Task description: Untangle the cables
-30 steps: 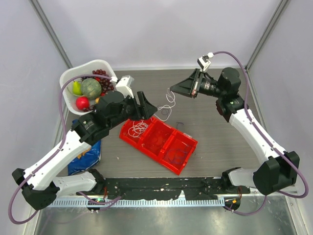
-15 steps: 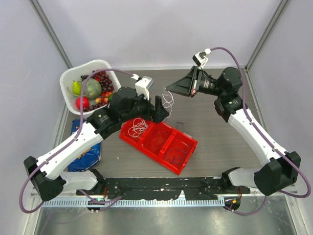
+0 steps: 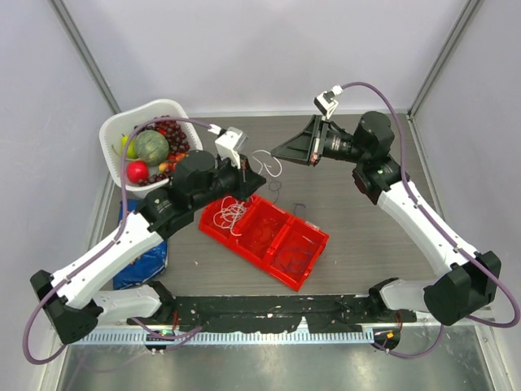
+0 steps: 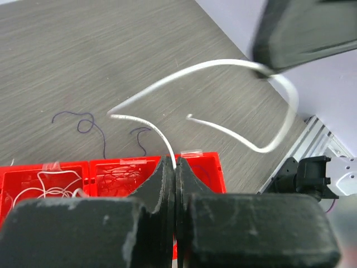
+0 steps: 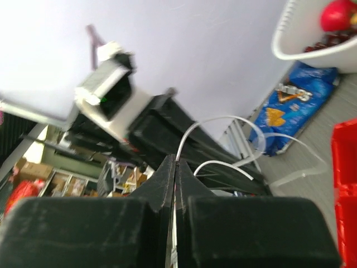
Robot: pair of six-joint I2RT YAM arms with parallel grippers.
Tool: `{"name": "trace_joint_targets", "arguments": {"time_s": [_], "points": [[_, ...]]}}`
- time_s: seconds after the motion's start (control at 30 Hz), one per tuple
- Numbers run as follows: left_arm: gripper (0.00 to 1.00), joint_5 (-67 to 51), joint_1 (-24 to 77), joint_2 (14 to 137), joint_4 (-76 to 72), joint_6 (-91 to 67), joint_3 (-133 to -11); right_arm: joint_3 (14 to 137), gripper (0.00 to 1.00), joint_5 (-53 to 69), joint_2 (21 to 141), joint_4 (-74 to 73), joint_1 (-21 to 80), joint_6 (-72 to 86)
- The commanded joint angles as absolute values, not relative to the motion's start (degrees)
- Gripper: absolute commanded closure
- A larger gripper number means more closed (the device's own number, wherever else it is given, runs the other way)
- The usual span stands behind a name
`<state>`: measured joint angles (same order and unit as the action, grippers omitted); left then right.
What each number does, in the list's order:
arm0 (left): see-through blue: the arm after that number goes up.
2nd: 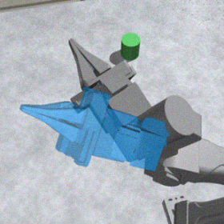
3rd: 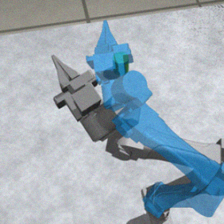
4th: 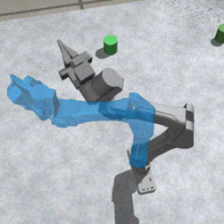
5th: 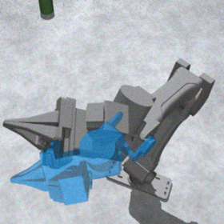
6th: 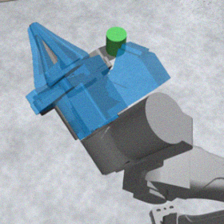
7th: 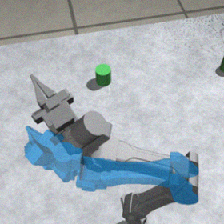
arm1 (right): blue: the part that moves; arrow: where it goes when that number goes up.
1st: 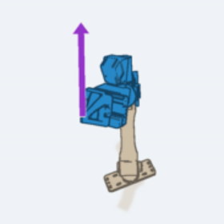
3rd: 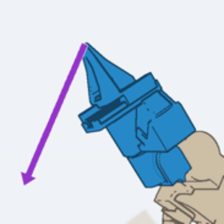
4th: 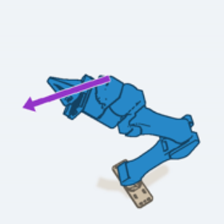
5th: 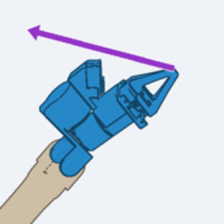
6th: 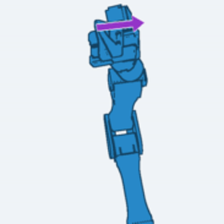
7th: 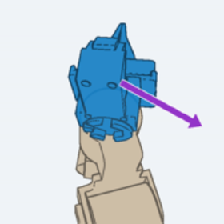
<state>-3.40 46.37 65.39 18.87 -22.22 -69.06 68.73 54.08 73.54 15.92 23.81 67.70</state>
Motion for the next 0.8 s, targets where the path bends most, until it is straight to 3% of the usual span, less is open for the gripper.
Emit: {"name": "trace_joint_targets", "arguments": {"time_s": [0.0,0.03,0.1,0.17,0.3,0.43,0.6,0.77], "points": [[1.00,1.47,46.23,60.22,18.01,-24.34,-68.47,74.95,0.78,45.55,73.30,-6.74,24.08,49.01],[1.00,2.97,46.23,59.51,18.89,-25.22,-68.29,76.01,0.65,44.31,73.91,-12.60,24.00,46.95],[1.00,7.36,46.23,58.71,21.43,-27.67,-68.55,78.48,0.52,40.88,74.71,-20.08,23.99,41.59],[1.00,13.77,46.14,58.80,25.38,-31.27,-69.52,80.24,0.46,36.75,75.32,-25.28,23.99,37.89],[1.00,24.50,46.14,60.55,32.51,-37.61,-71.72,82.61,0.45,29.10,76.46,-32.85,23.91,34.11],[1.00,27.33,45.44,62.40,32.88,-40.60,-71.90,82.79,0.46,28.83,77.26,-34.98,23.38,33.75],[1.00,23.74,44.04,63.10,21.64,-33.14,-66.28,82.09,0.47,29.09,76.55,-35.33,23.38,33.84],[1.00,16.35,39.64,66.96,20.13,-26.83,-64.34,80.78,0.48,30.32,75.41,-35.33,22.68,34.54]]}}
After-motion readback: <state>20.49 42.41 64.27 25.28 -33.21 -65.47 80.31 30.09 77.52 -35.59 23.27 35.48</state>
